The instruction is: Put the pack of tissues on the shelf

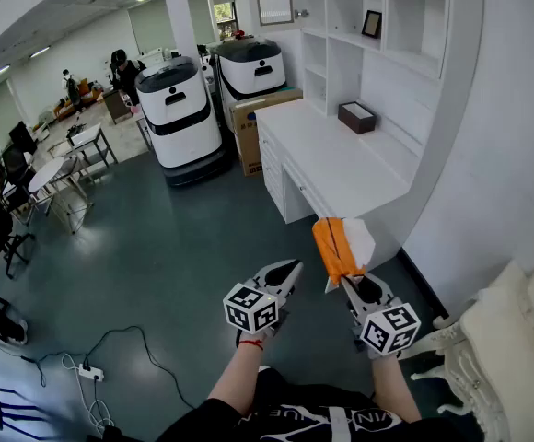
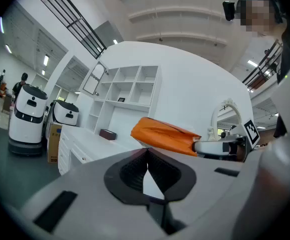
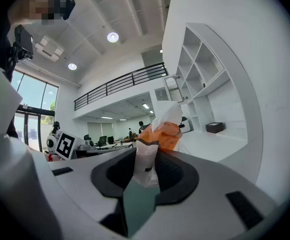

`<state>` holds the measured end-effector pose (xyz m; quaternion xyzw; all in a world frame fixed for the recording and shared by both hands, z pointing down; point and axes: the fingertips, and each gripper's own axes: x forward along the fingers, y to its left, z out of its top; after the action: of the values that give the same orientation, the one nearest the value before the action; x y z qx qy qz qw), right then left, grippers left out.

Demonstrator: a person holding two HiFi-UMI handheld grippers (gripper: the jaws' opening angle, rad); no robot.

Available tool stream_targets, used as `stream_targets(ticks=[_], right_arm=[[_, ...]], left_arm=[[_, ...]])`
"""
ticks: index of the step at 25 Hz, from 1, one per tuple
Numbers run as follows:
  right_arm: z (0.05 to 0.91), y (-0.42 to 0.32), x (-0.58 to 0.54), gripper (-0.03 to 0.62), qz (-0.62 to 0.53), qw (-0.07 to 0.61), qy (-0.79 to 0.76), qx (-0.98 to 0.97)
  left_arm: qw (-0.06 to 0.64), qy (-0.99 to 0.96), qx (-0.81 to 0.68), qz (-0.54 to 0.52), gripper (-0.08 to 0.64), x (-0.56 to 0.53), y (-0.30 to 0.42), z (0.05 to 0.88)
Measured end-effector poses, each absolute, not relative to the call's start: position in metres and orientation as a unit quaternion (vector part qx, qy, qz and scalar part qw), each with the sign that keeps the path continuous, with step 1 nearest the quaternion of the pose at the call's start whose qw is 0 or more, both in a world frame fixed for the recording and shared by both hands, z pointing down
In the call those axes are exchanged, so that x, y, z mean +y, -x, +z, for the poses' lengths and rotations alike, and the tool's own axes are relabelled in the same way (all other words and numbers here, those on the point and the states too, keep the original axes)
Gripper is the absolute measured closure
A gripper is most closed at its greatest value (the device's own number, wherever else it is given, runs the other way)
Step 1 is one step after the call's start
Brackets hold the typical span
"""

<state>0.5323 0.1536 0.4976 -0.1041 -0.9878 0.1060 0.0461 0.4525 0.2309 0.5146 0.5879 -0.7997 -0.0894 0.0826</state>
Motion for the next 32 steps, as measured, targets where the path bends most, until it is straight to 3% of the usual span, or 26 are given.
stream_targets(ticks=[16, 32], right_arm=[[0.517, -0.467, 0.140, 0.483, 0.110, 0.065, 0.114, -0.985], [0.525, -0.287, 0.119, 0.482, 0.124, 0.079, 0.094, -0.985]], left_arm=[[0.081, -0.570, -0.812, -0.097, 0.552, 0.212, -0.388, 0.520], [0.096, -0.607, -0.785, -0.082, 0.552, 0.169, -0.217, 0.525]])
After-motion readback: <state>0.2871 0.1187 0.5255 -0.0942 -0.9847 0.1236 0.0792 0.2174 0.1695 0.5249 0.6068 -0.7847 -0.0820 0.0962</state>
